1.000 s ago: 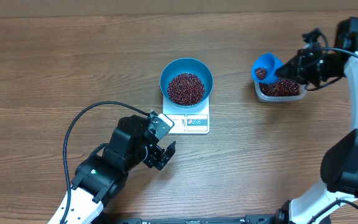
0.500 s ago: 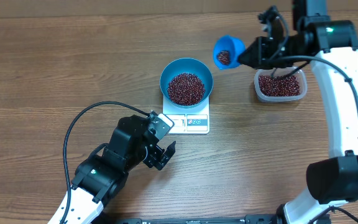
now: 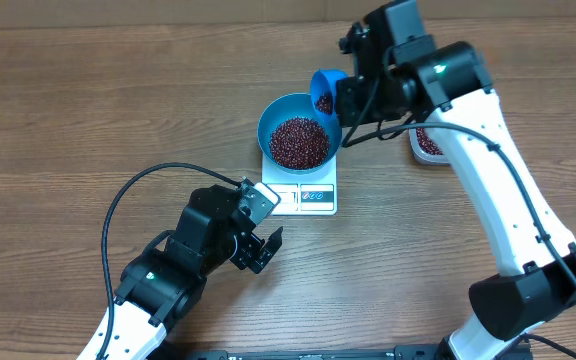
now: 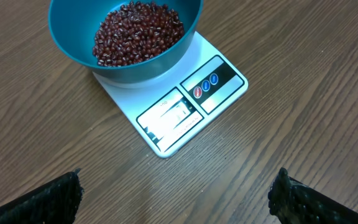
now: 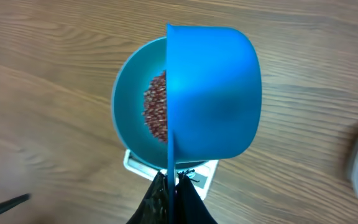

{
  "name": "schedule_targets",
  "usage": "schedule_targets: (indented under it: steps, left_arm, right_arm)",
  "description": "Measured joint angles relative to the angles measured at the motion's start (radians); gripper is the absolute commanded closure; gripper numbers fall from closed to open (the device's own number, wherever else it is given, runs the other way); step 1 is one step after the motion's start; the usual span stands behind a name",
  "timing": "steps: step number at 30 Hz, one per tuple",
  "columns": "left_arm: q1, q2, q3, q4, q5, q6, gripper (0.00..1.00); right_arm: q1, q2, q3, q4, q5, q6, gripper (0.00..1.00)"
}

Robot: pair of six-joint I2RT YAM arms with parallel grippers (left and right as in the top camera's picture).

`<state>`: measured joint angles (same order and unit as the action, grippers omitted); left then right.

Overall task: Scoop item into bowl and weigh 150g on scale
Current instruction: 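Tip the scoop with the right gripper to pour beans into the bowl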

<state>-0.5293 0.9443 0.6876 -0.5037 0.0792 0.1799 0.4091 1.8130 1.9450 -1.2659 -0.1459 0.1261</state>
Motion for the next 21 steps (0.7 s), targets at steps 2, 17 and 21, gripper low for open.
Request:
schedule_targets:
  steps: [2, 17, 21]
  left_arm:
    - [0.000, 0.000, 0.000, 0.000, 0.000, 0.000, 0.00]
    - [0.000, 0.000, 0.000, 0.000, 0.000, 0.000, 0.00]
    - [0.000, 0.000, 0.000, 0.000, 0.000, 0.000, 0.00]
  right_arm:
    - [0.028, 0.000, 0.000, 0.000, 0.061, 0.019, 0.96]
    - [0.158, 0.000, 0.000, 0.001, 0.372, 0.106, 0.96]
    - [0.178, 0.000, 0.000, 0.000, 0.408, 0.118, 0.96]
